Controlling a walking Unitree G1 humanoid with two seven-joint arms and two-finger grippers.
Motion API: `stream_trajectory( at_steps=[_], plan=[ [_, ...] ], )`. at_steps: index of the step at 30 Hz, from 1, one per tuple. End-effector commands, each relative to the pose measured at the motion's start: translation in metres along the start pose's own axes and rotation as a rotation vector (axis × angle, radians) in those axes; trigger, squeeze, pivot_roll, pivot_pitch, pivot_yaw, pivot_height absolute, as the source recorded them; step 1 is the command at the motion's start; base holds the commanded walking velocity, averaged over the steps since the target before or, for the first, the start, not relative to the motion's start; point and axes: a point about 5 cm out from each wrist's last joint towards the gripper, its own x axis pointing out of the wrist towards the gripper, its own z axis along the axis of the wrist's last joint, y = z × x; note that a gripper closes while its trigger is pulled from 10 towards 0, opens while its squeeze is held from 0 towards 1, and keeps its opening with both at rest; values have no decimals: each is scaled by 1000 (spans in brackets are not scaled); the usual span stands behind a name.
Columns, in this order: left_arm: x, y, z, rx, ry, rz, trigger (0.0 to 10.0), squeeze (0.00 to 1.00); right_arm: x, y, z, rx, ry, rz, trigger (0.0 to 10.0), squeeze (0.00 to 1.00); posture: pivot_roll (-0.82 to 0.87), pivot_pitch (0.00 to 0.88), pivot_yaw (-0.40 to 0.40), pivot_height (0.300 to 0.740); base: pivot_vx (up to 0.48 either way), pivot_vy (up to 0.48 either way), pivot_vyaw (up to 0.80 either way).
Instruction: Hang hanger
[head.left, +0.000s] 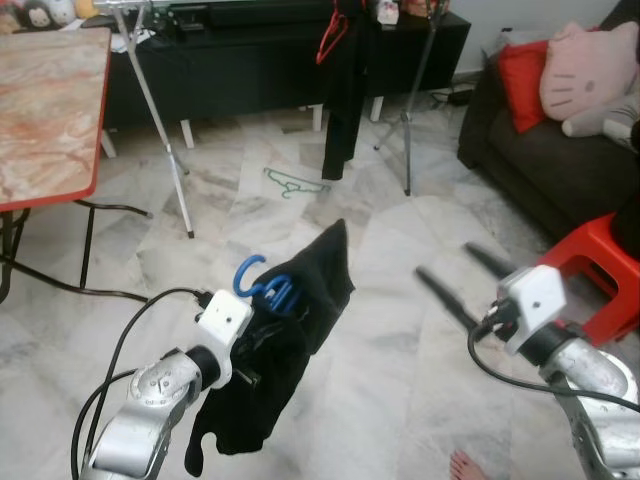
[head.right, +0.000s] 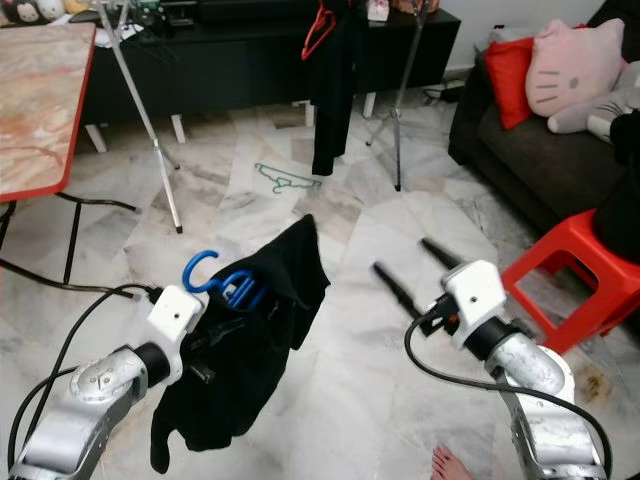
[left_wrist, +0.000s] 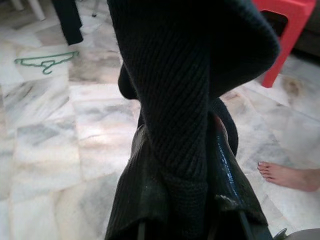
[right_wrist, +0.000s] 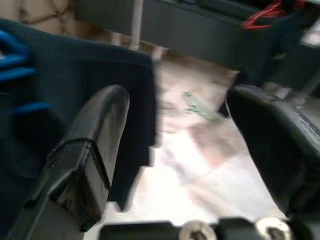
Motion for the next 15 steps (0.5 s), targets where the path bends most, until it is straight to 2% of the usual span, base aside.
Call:
stream_trajectory(
  at_steps=[1, 4, 6, 8, 9, 10, 14, 15],
  plan=[
    [5, -5, 28, 16, -97, -75, 10000, 0, 1, 13, 12, 4, 11, 146, 10000, 0, -51, 97, -87, 740, 0, 0, 0],
    [9, -10, 39, 6, -120, -148, 10000, 0, -1, 25, 14, -37, 74, 263, 10000, 0, -51, 101, -86, 740, 0, 0, 0],
    [10, -14, 44, 10, -122, -190, 10000, 0, -1, 28, 17, -46, 76, 280, 10000, 0, -50, 105, -83, 740, 0, 0, 0],
    [11, -20, 51, -5, -133, -264, 10000, 0, 2, 30, 24, -62, 83, 290, 10000, 0, -53, 107, -80, 740, 0, 0, 0],
    [11, -20, 51, -5, -133, -264, 10000, 0, 2, 30, 24, -62, 83, 290, 10000, 0, -53, 107, -80, 740, 0, 0, 0],
    [11, -26, 54, -16, -135, -321, 10000, 0, 2, 32, 28, -74, 88, 296, 10000, 0, -53, 107, -80, 740, 0, 0, 0],
    [11, -38, 59, -44, -139, -426, 10000, 0, 4, 29, 32, -73, 91, 258, 10000, 0, -69, 111, -80, 740, 0, 0, 0],
    [12, -40, 59, -60, -137, -439, 10000, 0, 4, 26, 33, -98, 97, 220, 10000, 0, -77, 114, -82, 740, 0, 0, 0]
  ],
)
